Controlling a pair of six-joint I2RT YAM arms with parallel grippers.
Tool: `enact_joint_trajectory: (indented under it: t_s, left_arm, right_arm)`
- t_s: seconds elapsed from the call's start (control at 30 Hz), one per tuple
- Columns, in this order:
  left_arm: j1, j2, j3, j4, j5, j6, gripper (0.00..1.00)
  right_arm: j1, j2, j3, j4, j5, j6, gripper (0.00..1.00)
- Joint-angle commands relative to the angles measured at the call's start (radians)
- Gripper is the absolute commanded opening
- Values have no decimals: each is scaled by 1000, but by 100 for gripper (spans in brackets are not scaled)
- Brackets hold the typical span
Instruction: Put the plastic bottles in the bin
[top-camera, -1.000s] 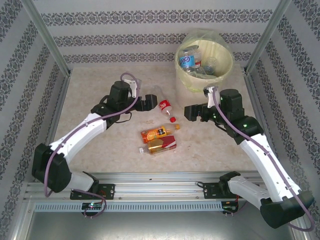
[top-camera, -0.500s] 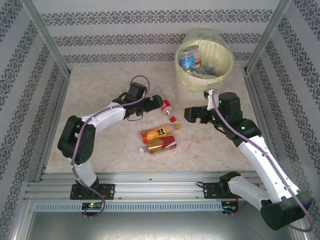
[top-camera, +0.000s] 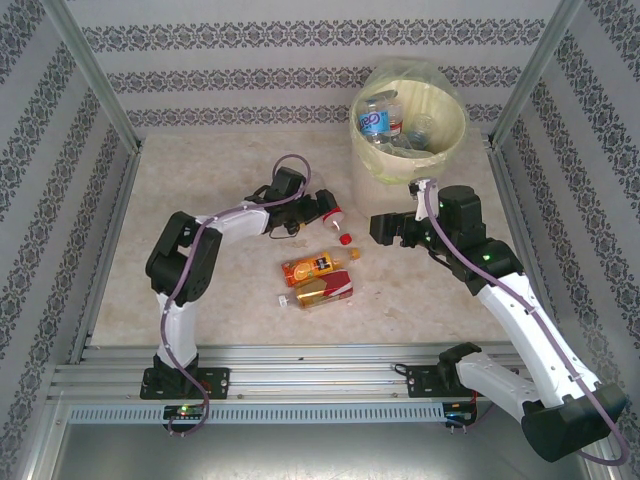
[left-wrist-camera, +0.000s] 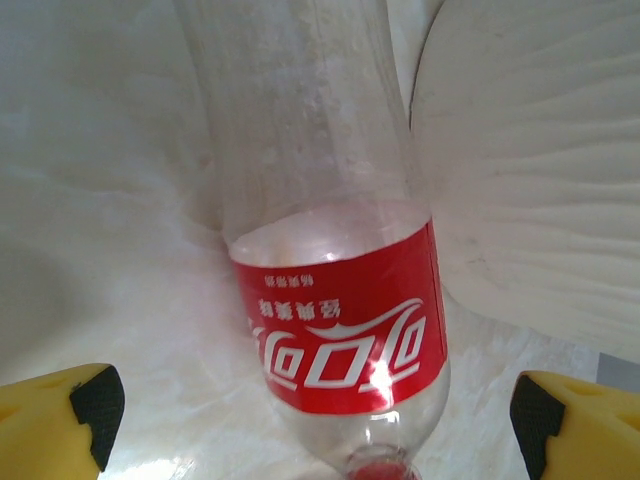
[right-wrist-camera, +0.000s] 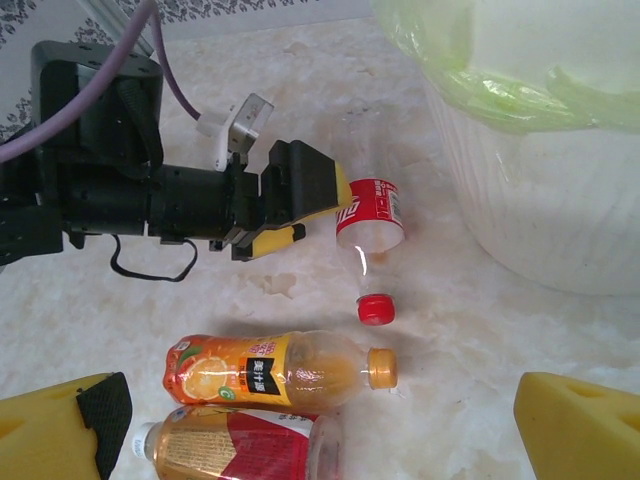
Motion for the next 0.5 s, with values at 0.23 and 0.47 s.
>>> enact_joint_trajectory:
  t_s: [0.23,0.47]
  left_arm:
    - [-13,81,68,67,50,-38,100]
    - [-22,113,74,93,68,-75,98]
  right_arm:
    - [1,17,9,13,11,16,98]
    - [-3,21,12,6,15,17,98]
